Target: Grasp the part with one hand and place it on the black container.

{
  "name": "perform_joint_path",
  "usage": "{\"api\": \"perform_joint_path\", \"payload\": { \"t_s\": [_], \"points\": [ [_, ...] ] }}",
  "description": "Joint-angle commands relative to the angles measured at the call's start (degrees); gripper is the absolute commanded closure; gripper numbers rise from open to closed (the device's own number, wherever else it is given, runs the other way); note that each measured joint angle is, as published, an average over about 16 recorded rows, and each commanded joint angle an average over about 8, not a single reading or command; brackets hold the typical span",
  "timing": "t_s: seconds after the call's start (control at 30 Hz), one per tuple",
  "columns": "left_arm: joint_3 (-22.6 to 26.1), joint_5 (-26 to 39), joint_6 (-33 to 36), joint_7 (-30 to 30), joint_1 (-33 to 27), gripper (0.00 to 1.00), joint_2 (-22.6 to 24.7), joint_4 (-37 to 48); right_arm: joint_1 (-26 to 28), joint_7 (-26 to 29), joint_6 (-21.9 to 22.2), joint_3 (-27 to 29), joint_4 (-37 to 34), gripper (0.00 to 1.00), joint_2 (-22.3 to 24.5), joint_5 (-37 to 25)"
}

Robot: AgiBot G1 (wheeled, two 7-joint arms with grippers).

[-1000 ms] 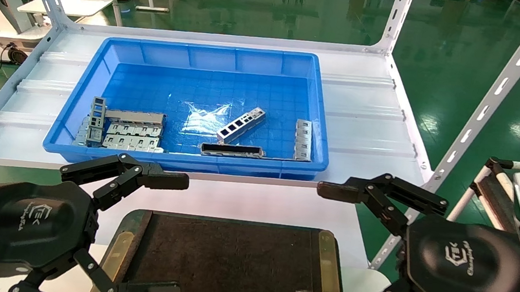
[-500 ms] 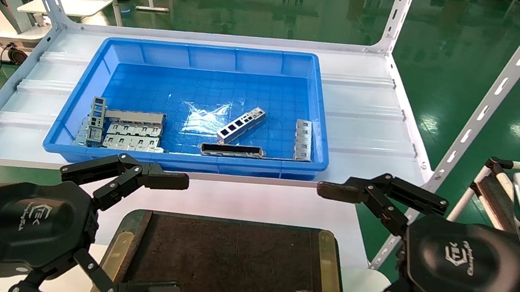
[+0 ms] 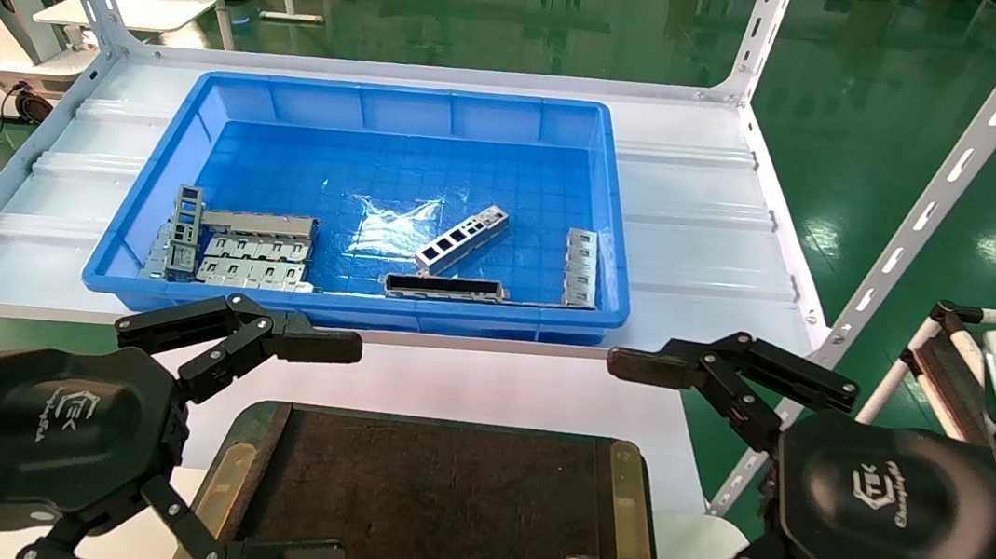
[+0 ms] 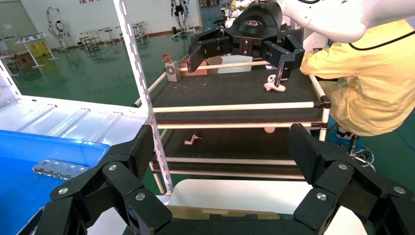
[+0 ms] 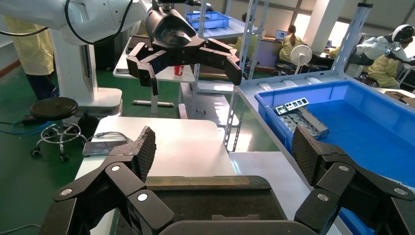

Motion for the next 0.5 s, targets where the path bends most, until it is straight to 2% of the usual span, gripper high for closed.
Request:
{"api": "perform_joint_path", "payload": {
  "t_s": [0.03, 0.5],
  "points": [
    [-0.01, 0.00, 0.01, 0.00, 0.01, 0.00, -0.01, -0.02, 0.00, 0.00, 0.00, 0.00, 0.00, 0.00, 0.00, 0.00],
    [0.30, 1.10, -0.38, 0.13, -1.16, 0.00, 0.28, 0.89, 0.03, -0.03, -0.01, -0.04, -0.05, 0.00, 0.00, 0.02]
  ]
}}
